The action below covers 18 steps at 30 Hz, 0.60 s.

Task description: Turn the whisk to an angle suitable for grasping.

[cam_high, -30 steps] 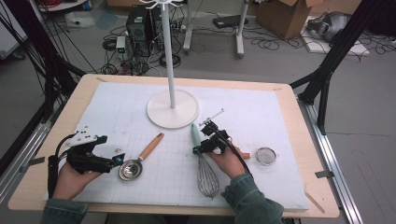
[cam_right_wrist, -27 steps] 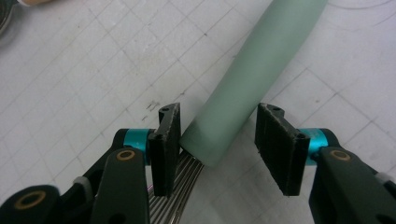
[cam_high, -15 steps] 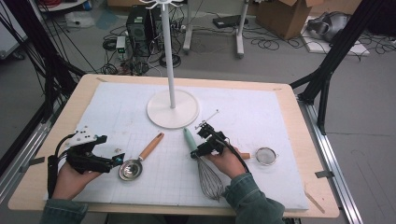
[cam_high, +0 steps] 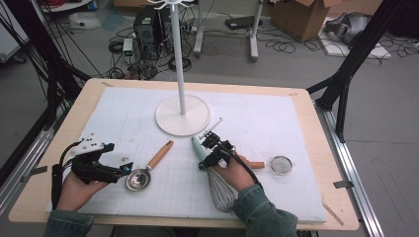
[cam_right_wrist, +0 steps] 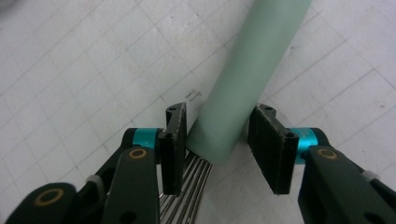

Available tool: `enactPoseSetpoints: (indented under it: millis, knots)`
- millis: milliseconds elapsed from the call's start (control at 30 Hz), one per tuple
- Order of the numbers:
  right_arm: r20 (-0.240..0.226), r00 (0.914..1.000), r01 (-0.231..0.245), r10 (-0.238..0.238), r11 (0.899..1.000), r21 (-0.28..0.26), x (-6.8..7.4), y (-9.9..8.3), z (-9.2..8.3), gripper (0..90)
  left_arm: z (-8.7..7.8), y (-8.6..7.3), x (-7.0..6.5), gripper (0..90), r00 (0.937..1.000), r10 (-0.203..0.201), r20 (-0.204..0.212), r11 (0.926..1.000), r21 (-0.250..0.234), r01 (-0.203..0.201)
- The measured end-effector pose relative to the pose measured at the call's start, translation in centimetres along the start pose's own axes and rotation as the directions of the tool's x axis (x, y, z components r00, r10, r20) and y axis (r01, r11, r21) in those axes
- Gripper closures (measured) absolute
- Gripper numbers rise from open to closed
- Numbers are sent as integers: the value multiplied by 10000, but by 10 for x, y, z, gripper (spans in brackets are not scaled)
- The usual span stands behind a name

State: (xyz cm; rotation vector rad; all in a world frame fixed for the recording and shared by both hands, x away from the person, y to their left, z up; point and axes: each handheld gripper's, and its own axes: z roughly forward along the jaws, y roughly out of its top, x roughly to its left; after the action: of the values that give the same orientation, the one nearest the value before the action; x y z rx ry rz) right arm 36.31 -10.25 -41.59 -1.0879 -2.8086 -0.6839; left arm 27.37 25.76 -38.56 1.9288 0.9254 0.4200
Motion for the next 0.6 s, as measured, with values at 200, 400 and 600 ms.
enactPoseSetpoints:
  millis: [200, 400, 600]
  knots:
    - [71, 9990, -437, 437, 9990, -6, -2, 1, -1, 627, -1, 0, 0, 18, 10000, 10, -41, 10000, -28, -10]
    - [68, 9984, -567, 567, 9984, -16, -3, 1, -1, 638, -3, 0, 1, 17, 10000, 19, -57, 10000, -76, -20]
    - [-56, 9975, -705, 705, 9975, -94, -2, 1, -2, 647, -3, 1, 2, 18, 10000, 46, -47, 10000, -54, -47]
